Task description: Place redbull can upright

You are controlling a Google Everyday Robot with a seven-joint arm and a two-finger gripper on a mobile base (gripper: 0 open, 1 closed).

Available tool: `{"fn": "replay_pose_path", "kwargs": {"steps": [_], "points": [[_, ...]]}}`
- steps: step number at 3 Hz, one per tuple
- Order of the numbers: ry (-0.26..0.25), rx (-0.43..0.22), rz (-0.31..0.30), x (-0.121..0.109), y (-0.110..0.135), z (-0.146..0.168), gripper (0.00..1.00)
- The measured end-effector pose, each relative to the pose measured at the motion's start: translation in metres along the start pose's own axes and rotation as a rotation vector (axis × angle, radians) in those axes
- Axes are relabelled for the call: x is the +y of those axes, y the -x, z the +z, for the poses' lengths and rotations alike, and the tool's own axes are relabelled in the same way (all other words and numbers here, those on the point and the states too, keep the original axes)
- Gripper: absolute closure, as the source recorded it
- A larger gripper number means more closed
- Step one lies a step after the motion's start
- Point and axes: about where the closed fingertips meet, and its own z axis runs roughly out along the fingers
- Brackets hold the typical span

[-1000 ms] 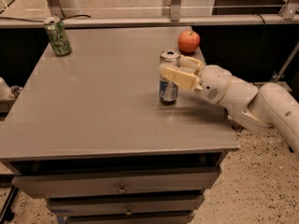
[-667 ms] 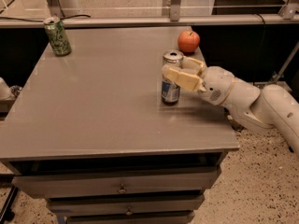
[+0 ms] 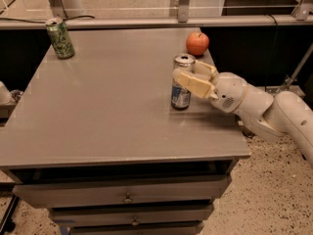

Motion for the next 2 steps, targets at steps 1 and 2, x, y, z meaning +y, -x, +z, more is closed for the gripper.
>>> {"fn": "replay_pose_path", "kwargs": {"steps": [1,2], "points": [[0.005,-0.012,0.002,0.0024,-0.0024,-0.0033,0.12],[0.008,-0.022,0.001,0.0047,-0.0023,-0.0062,0.00]]}}
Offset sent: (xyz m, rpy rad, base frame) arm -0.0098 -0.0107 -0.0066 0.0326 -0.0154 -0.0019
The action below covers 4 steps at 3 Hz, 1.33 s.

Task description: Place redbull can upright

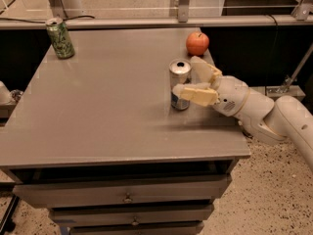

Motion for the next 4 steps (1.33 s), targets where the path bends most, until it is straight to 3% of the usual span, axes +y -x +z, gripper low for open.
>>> {"fn": "replay_pose_path", "kwargs": {"steps": [2,3,4], "points": [[-0.006,0.005,-0.024,0.000,0.013,-0.007,0.00],[-0.019,0.067,-0.069,-0.005,0.042,-0.025,0.00],[-0.032,0.164,-0.127,-0.007,0.094,-0.052,0.00]]}}
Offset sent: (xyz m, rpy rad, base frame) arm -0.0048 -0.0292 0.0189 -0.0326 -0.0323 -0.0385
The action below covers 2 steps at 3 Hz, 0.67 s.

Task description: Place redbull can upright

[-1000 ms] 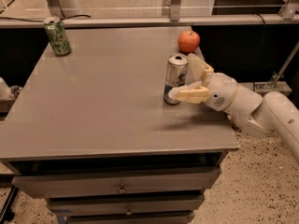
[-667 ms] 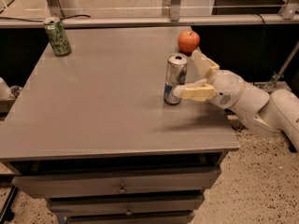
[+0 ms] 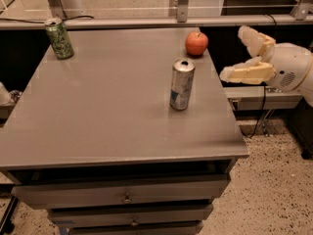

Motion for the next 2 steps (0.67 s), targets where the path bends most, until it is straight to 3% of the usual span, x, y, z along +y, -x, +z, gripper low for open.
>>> {"fn": "replay_pose_path", "kwargs": {"steps": [1,2], "points": [[-0.003,0.083,-0.052,-0.007,0.045,-0.031,0.00],[-0.006,0.082,-0.071,-0.009,0.058,-0.040,0.00]]}}
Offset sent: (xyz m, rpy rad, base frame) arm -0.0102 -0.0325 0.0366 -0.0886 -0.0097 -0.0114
